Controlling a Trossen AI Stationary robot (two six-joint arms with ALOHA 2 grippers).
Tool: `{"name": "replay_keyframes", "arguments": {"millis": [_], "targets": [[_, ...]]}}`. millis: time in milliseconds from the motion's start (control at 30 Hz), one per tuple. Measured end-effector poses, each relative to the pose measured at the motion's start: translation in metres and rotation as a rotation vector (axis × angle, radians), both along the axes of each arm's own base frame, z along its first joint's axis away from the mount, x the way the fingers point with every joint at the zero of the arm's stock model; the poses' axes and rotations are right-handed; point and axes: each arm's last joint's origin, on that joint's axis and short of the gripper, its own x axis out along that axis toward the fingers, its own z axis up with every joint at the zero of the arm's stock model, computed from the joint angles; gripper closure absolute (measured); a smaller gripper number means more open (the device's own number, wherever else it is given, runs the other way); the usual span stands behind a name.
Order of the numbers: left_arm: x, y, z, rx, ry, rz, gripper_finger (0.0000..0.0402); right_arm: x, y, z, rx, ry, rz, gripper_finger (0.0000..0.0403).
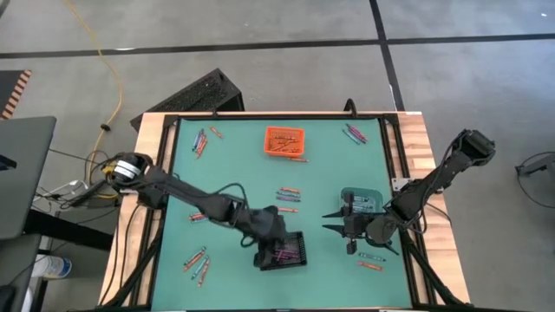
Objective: Sort crayons
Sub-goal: Put the purple crayon into the black bin, then put the orange crayon into the orange bin
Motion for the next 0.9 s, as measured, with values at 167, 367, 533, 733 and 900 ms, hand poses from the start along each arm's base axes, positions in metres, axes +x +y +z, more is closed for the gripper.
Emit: {"name": "replay_keyframes", "arguments": {"millis": [167, 367, 533, 733, 900], "targets": [[-0.005, -0.017, 0.002, 0.033, -0.034, 0.001, 0.0378, 0.000, 0.000, 0.000, 0.005, -0.003, 0.000, 0.0285], [-0.005, -0.017, 0.002, -0.008, -0.015, -0.034, 0.0369, 0.000, 0.000, 0.000, 0.005, -0.004, 0.000, 0.0285], [-0.006, -0.016, 0.001, -0.013, -0.003, -0.035, 0.0348, 0.000, 0.000, 0.000, 0.001, -0.003, 0.001, 0.0285], [-0.005, -0.015, 0.001, -0.010, -0.002, -0.028, 0.0317, 0.000, 0.000, 0.000, -0.002, -0.003, 0.003, 0.0285], [-0.007, -0.014, -0.002, 0.003, 0.032, -0.026, 0.0296, 0.000, 0.000, 0.000, -0.002, -0.003, 0.003, 0.0285]]}}
